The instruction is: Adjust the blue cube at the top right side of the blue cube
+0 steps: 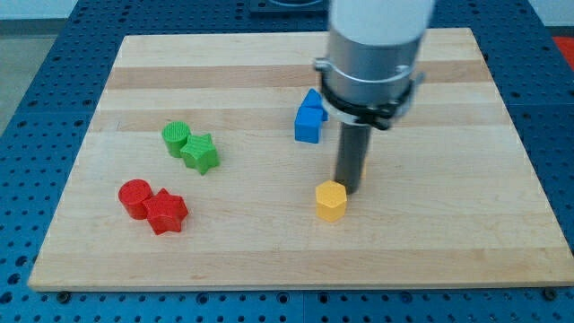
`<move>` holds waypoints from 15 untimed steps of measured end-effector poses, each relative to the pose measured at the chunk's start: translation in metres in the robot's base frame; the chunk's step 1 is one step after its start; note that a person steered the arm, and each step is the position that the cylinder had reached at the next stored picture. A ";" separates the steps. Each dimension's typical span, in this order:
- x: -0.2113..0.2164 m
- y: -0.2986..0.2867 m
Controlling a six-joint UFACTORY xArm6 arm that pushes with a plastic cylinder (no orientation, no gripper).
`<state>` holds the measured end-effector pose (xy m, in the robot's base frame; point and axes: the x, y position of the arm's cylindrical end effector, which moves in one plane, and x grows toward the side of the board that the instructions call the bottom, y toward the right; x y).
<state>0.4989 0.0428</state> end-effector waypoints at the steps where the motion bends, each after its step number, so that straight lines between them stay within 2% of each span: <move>1: -0.005 -0.019; 2: 0.002 -0.015; 4: -0.048 -0.103; 5: -0.084 -0.115; 6: -0.126 -0.092; 7: -0.148 -0.078; 13: -0.149 0.030; 15: -0.161 0.031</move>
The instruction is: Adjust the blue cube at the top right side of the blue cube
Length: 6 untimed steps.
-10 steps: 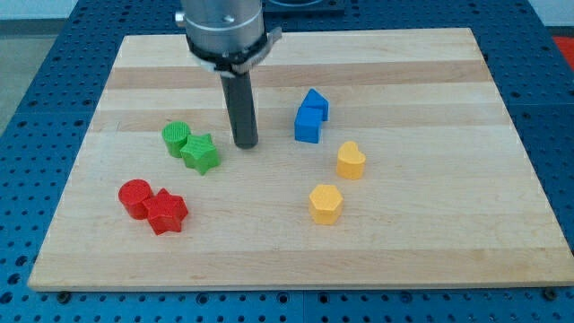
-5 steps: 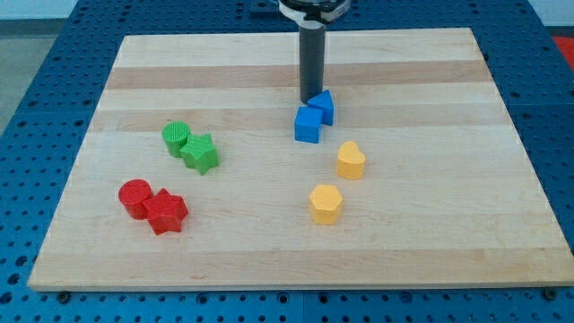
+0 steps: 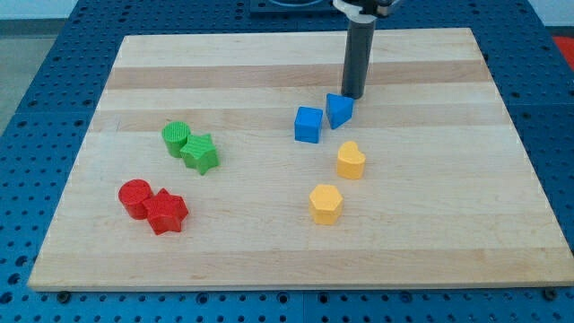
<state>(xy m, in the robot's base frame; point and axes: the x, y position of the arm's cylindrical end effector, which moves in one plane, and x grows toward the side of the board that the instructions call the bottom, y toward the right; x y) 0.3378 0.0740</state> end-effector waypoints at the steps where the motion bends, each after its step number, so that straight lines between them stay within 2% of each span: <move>1: -0.001 -0.026; 4: 0.033 -0.048; 5: 0.026 -0.048; 6: 0.000 -0.050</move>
